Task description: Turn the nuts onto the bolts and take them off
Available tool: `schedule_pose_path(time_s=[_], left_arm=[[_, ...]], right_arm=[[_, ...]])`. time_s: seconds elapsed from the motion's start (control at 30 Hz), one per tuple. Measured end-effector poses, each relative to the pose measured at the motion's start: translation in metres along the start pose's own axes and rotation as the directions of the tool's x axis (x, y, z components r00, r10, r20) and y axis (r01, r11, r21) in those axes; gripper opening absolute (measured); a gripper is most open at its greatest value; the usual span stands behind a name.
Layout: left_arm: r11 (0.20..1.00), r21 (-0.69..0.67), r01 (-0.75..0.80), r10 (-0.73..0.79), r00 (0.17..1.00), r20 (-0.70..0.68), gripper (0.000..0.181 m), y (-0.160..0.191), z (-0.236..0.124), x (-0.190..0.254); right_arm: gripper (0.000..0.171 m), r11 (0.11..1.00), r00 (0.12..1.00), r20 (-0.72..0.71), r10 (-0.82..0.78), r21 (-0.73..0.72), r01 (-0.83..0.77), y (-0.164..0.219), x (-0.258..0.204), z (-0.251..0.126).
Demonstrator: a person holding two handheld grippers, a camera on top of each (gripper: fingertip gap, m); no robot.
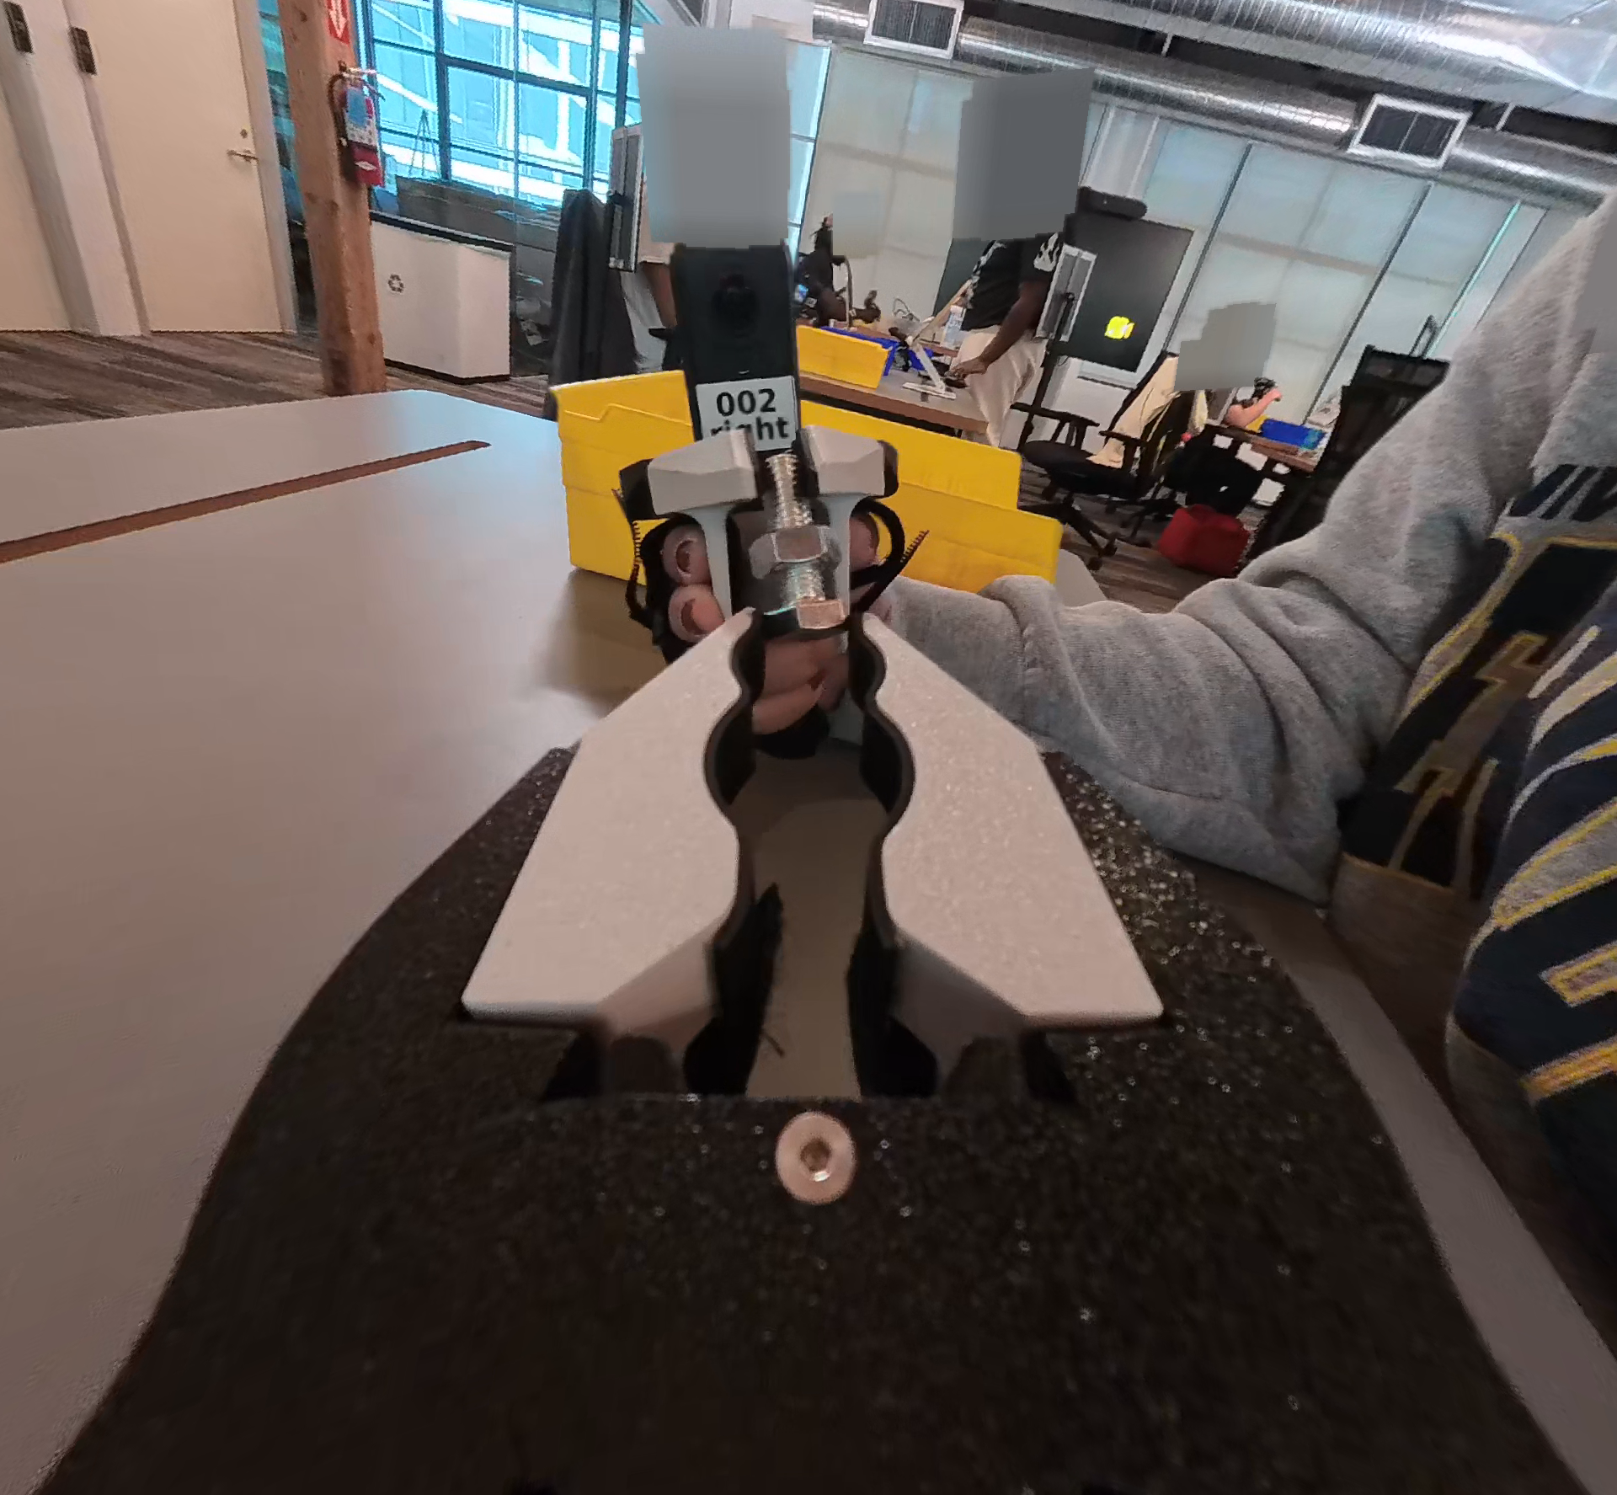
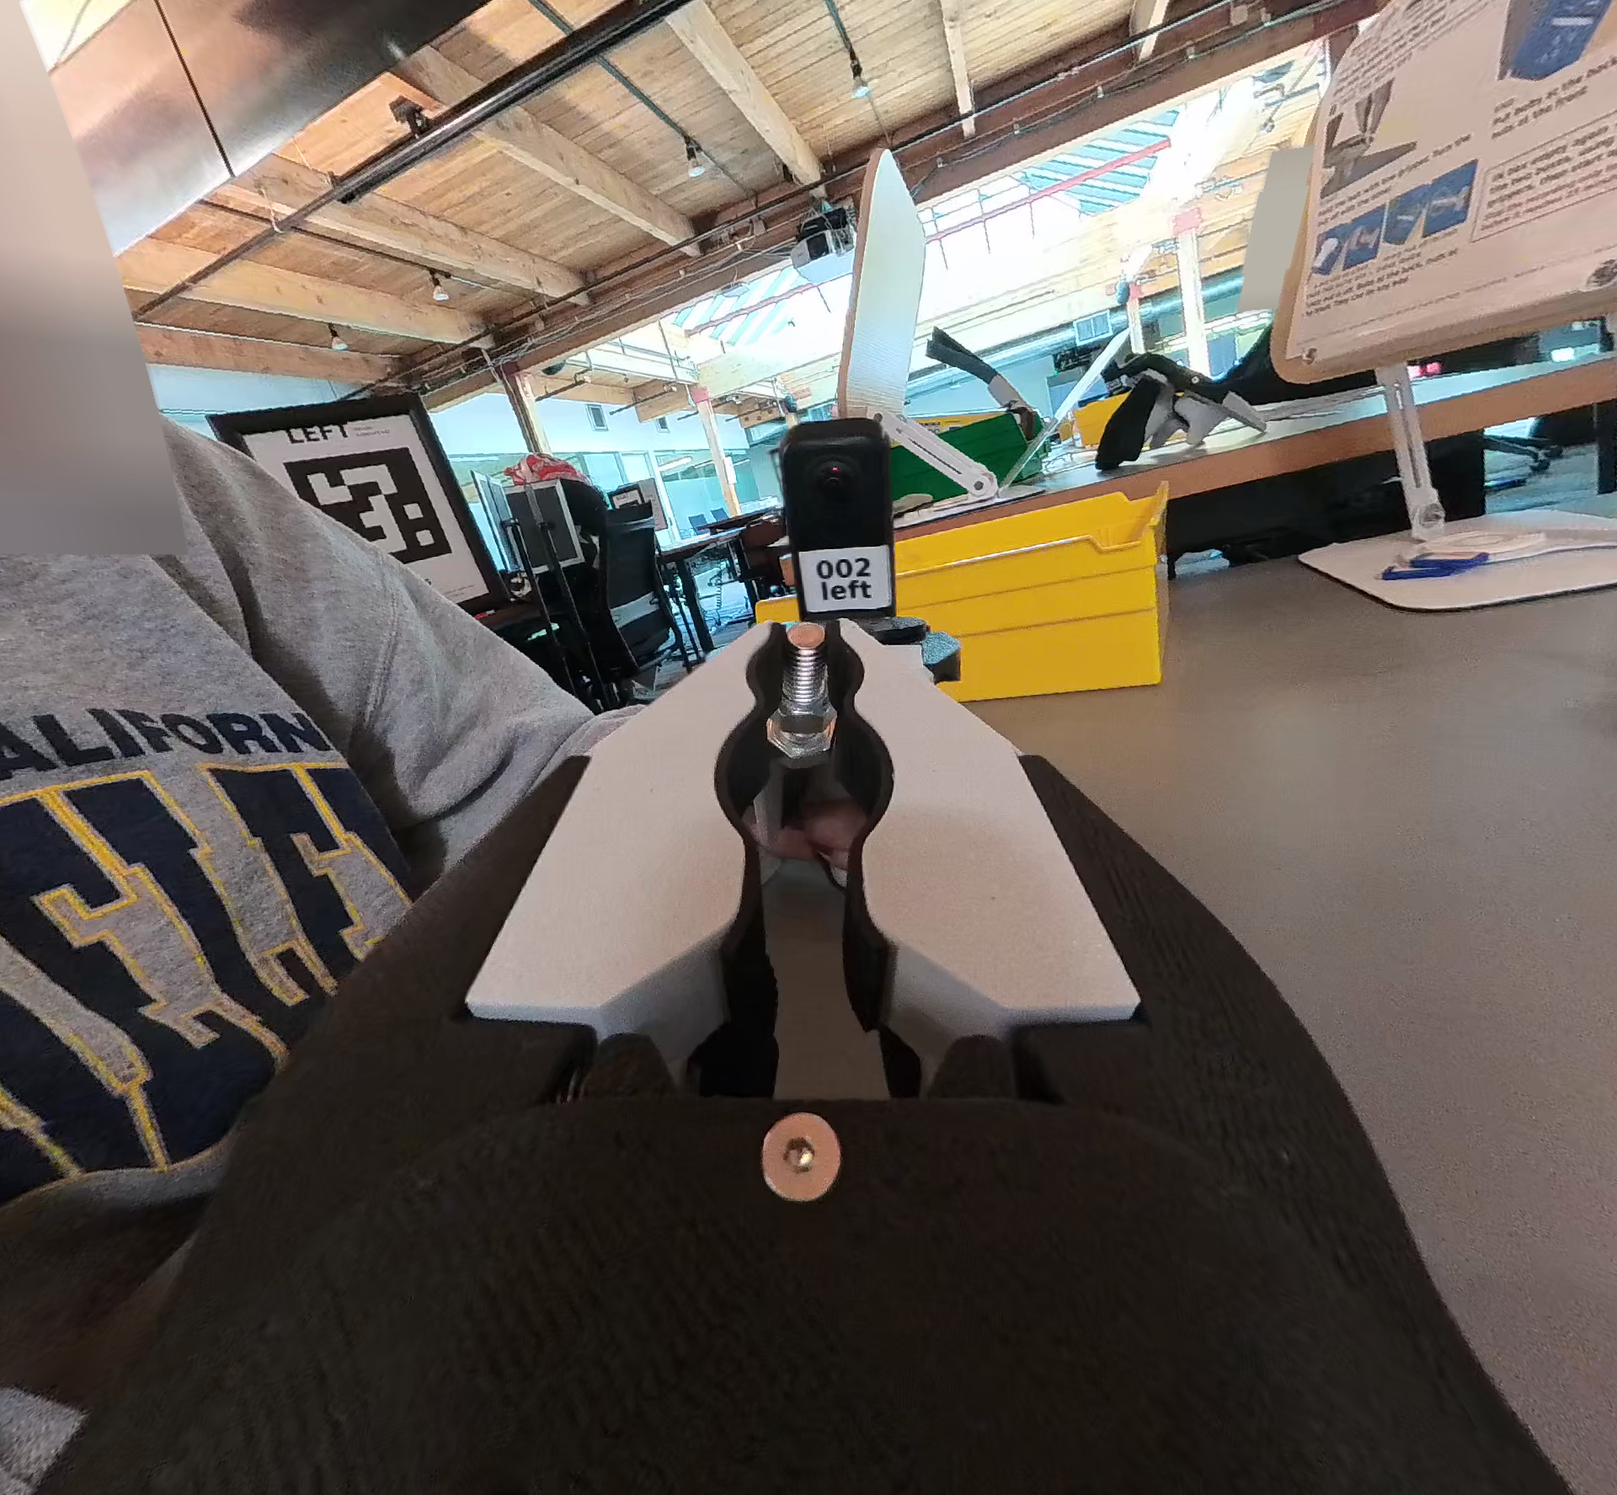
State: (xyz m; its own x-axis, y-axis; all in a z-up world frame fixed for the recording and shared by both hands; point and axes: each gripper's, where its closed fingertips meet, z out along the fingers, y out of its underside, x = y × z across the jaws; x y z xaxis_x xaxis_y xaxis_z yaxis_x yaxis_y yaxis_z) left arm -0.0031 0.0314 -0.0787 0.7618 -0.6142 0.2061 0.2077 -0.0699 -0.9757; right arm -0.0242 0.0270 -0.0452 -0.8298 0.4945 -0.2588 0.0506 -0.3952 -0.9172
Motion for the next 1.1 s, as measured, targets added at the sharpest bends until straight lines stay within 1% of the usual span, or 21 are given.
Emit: schedule_pose_path(time_s=[0.1, 0.27, 0.4, 0.6, 0.7, 0.77, 0.83, 0.9, 0.93, 0.97, 1.0, 1.07, 1.1], left_arm=[[0.998, 0.015, 0.056, -0.055, 0.998, -0.04, 0.016, -0.002, -0.001, 0.001], [0.999, 0.021, 0.037, -0.037, 0.999, -0.033, 0.018, -0.003, -0.001, 0.002], [0.998, 0.042, 0.055, -0.054, 0.998, -0.042, 0.023, -0.005, -0.001, 0.002], [0.998, 0.021, 0.054, -0.053, 0.998, -0.034, 0.016, -0.003, 0.001, 0.002], [0.998, 0.026, 0.05, -0.049, 0.998, -0.026, 0.016, -0.003, 0.001, 0.001], [1.0, 0.02, 0.008, -0.008, 1.0, 0.009, 0.016, -0.003, 0.001, -0.001], [0.997, -0.004, -0.078, 0.078, 0.994, 0.077, 0.016, -0.002, 0.0, -0.007], [0.975, -0.097, -0.2, 0.215, 0.96, 0.181, 0.015, 0.003, -0.005, -0.02], [0.946, -0.184, -0.269, 0.308, 0.921, 0.24, 0.015, 0.009, -0.01, -0.029], [0.891, -0.293, -0.347, 0.428, 0.859, 0.281, 0.015, 0.016, -0.016, -0.039], [0.802, -0.415, -0.429, 0.563, 0.775, 0.288, 0.015, 0.023, -0.022, -0.047], [0.56, -0.626, -0.542, 0.796, 0.562, 0.225, 0.016, 0.034, -0.037, -0.065], [0.438, -0.7, -0.564, 0.868, 0.468, 0.166, 0.016, 0.04, -0.043, -0.072]], right_arm=[[0.008, 1.0, 1.0, 0.002, 0.002, 0.004, -0.002, 0.0, 0.0, 0.0], [0.008, 1.0, 1.0, 0.006, 0.001, 0.005, -0.001, -0.001, -0.001, 0.0], [0.007, 1.0, 1.0, -0.005, 0.001, -0.009, -0.001, 0.002, 0.001, 0.0], [0.008, 1.0, 1.0, 0.007, 0.005, -0.001, -0.005, 0.0, -0.001, 0.001], [0.008, 1.0, 1.0, 0.008, 0.006, 0.003, -0.006, 0.0, -0.001, 0.001], [0.008, 1.0, 1.0, 0.004, 0.006, 0.002, -0.006, 0.0, 0.0, 0.0], [0.008, 1.0, 1.0, -0.015, 0.005, 0.004, -0.005, 0.0, 0.003, 0.0], [0.01, 1.0, 0.998, -0.065, -0.005, 0.005, 0.005, 0.001, 0.011, -0.001], [0.018, 1.0, 0.997, -0.083, -0.008, 0.005, 0.008, 0.001, 0.013, -0.001], [0.024, 1.0, 0.995, -0.095, -0.01, -0.011, 0.009, 0.002, 0.014, -0.001], [0.03, 0.998, 0.993, -0.113, -0.023, -0.059, 0.017, 0.008, 0.016, 0.0], [0.035, 0.985, 0.985, -0.159, -0.071, -0.167, 0.044, 0.024, 0.023, 0.001], [0.036, 0.978, 0.98, -0.178, -0.088, -0.2, 0.051, 0.03, 0.026, 0.001]])
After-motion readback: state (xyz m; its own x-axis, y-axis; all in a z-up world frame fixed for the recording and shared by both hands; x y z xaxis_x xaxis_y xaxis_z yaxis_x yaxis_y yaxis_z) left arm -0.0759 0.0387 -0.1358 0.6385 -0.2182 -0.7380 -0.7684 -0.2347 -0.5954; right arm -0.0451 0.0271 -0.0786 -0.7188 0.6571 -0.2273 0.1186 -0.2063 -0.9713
